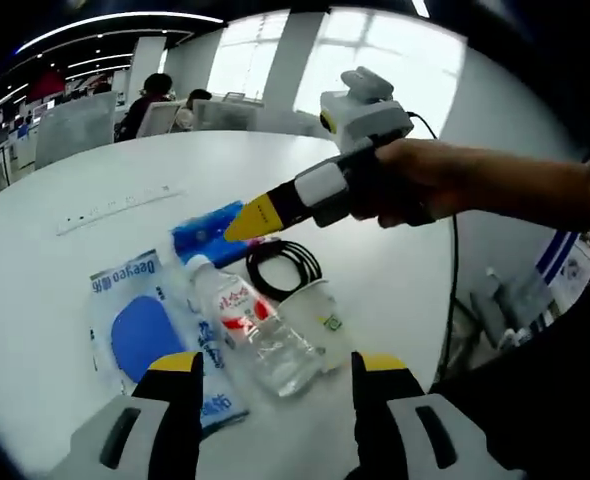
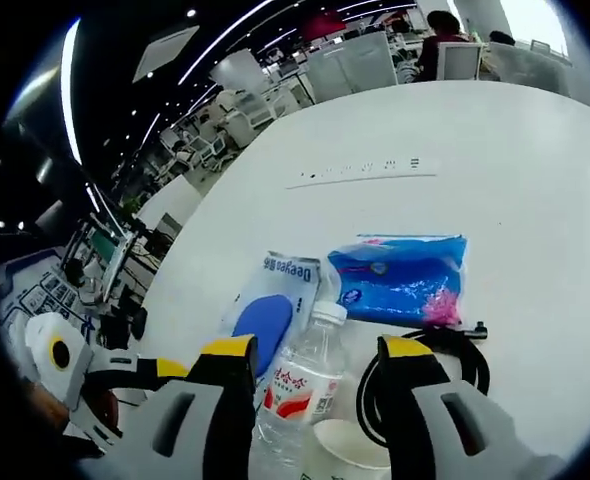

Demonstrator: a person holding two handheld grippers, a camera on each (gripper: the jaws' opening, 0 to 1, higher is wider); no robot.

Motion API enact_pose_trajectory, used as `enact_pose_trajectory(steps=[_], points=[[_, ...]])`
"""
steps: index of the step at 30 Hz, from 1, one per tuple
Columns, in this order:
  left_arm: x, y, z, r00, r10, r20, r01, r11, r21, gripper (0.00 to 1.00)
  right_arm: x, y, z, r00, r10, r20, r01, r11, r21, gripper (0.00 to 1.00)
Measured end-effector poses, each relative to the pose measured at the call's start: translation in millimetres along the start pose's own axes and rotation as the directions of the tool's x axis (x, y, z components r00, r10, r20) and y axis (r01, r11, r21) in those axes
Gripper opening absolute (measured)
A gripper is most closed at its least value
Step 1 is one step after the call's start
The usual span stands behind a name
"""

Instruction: Arrange the tabletop items into an orderly group along one side of the table until the central work area is clear of visible clutter.

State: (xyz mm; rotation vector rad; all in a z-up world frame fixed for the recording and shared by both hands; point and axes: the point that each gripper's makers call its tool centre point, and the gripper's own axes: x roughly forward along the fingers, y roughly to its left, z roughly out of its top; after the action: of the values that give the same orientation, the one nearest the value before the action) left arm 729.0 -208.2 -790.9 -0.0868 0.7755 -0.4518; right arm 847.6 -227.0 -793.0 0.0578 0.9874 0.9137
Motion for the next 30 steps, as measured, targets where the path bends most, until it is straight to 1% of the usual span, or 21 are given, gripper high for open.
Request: enact_pose_trajectory(steps=[1,2,5,7,10,14,18,22,25,30], points=[[2.0,0.2,-1.2,1.000,-0.001,-0.002,0.001,1.000,-0.003,0.58,2.2,-0.4,-0.6,1.000,0.000,-0.003,0.000,1.000,0.003,0.44],[4.7,0.0,-2.4,1.000,-0.003,-0.006,0.003,1.000,-0.007,0.58,5.7,-1.4,-3.1,1.000,-0.002,-0.019,0.002,1.000,0.010,0.44],[10.3,-0.9,-4.1,1.000,-0.006,-0.014,0.006,1.000,-0.017,0.58,10.8,-2.0,-6.0,1.000,-0.003,-0.029,0.003,1.000,0.015,0.43],[12.5,-1.1,-4.4,1.000,-0.006,-0.017,0.005,1.000,-0.027,0.58,16.5,-4.2,-6.4,0.999,-0.002,-0.034,0.003,1.000,0.016,0.42],[16.7,-1.6,-6.0,1.000,-0.010,-0.021,0.009,0.999,-0.049,0.57,19.3,-5.7,-5.9,0.999,-0.002,-0.037,0.003,1.000,0.023,0.41],[24.7,0.9,-11.5,0.999,-0.012,-0.036,0.009,0.997,-0.080,0.56,27.1,-5.4,-7.1,0.999,0.005,-0.045,-0.003,0.999,0.047,0.40],[30.5,0.0,-10.7,0.999,-0.020,-0.040,0.016,0.995,-0.100,0.54,32.9,-6.3,-7.4,0.998,0.006,-0.056,-0.003,0.998,0.061,0.38],[36.5,3.0,-11.8,0.998,-0.025,-0.050,0.019,0.994,-0.107,0.54,38.0,-7.6,-6.0,0.998,0.007,-0.062,-0.002,0.996,0.084,0.36],[39.6,1.5,-14.0,0.998,-0.027,-0.060,0.020,0.994,-0.108,0.53,44.2,-8.1,-6.4,0.997,0.014,-0.071,-0.005,0.993,0.117,0.36],[45.7,4.3,-17.9,0.997,-0.027,-0.073,0.018,0.993,-0.121,0.50,54.0,-8.7,-6.3,0.996,0.016,-0.090,-0.005,0.992,0.127,0.35]])
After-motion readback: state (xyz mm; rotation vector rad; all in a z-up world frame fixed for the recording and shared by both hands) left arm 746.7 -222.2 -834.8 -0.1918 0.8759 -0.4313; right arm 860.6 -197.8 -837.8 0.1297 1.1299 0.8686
